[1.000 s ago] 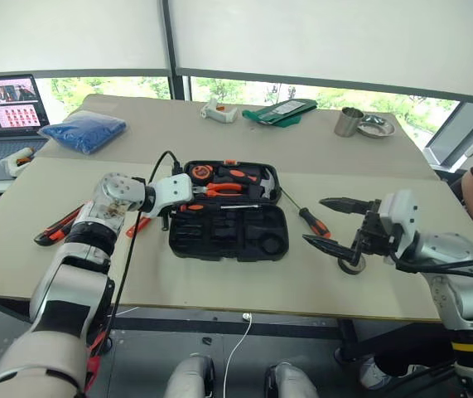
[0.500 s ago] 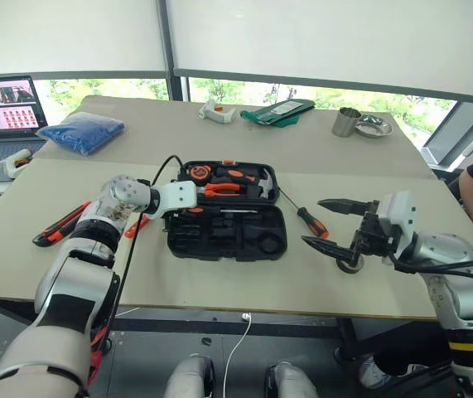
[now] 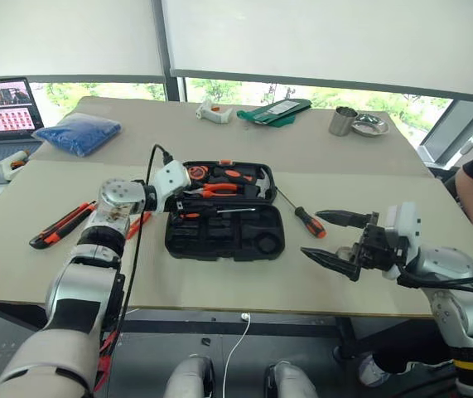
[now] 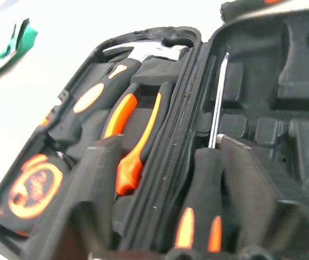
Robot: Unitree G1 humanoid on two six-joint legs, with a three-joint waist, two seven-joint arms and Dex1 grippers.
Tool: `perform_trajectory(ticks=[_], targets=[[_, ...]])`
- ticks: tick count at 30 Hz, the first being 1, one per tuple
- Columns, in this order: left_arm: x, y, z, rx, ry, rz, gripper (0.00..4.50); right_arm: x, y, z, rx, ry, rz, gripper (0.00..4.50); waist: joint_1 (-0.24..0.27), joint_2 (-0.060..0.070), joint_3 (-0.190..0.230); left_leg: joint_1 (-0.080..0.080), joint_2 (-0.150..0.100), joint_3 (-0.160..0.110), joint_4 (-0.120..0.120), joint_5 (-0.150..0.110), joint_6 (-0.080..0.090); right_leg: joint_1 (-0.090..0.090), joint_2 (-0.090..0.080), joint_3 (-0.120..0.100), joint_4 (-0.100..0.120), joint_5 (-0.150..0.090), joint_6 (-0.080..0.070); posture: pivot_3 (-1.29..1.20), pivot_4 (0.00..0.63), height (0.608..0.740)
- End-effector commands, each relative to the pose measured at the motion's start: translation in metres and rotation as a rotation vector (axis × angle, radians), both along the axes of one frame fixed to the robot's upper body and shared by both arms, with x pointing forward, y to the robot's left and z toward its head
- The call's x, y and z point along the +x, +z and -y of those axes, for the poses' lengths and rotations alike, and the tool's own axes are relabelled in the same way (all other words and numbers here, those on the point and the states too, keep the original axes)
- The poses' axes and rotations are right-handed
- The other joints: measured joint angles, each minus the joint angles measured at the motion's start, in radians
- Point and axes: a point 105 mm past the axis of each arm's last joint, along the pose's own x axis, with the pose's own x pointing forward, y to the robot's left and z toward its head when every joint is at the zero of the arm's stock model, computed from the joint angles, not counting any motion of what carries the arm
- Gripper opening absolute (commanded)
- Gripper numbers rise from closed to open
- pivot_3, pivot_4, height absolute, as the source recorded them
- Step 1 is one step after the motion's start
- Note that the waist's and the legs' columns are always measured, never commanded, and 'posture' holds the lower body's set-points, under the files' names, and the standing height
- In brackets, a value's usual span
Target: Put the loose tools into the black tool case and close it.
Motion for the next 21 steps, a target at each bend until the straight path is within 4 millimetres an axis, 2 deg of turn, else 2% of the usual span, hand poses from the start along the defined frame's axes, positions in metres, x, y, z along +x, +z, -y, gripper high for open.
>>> perform_trajectory(ticks=[1,4,12,21], targets=[[0.006,0.0,0.005,-0.072,0.069,-0.011,0.98,0.001,0.014,0.0,0.06,-0.025,0.053,4.5,0.001,0.0,0.0,0.0,0.0,0.0,0.0,0.0,0.0,0.0,0.0,0.0,0.0,0.0,0.0,0.0,0.15,0.74],[0.002,-0.014,0.012,-0.059,0.058,-0.048,0.03,0.003,0.012,-0.001,0.068,-0.039,0.048,4.5,0.004,0.0,0.0,0.0,0.0,0.0,0.001,0.0,0.0,0.0,0.0,0.0,0.0,0.0,0.0,0.0,0.15,0.74],[0.0,-0.038,0.016,0.014,0.085,-0.102,0.03,0.001,0.007,-0.002,0.08,-0.057,0.02,4.5,0.011,0.0,0.0,0.0,0.0,-0.001,0.001,0.0,0.0,0.001,0.0,0.0,0.0,-0.001,-0.002,0.0,0.15,0.74],[-0.002,-0.056,0.01,0.187,0.093,-0.179,0.03,-0.002,0.003,-0.006,0.1,-0.065,-0.01,4.5,0.013,0.003,-0.002,0.006,0.0,-0.001,0.001,0.0,-0.001,0.002,-0.001,0.0,-0.001,-0.005,-0.003,0.0,0.15,0.74]])
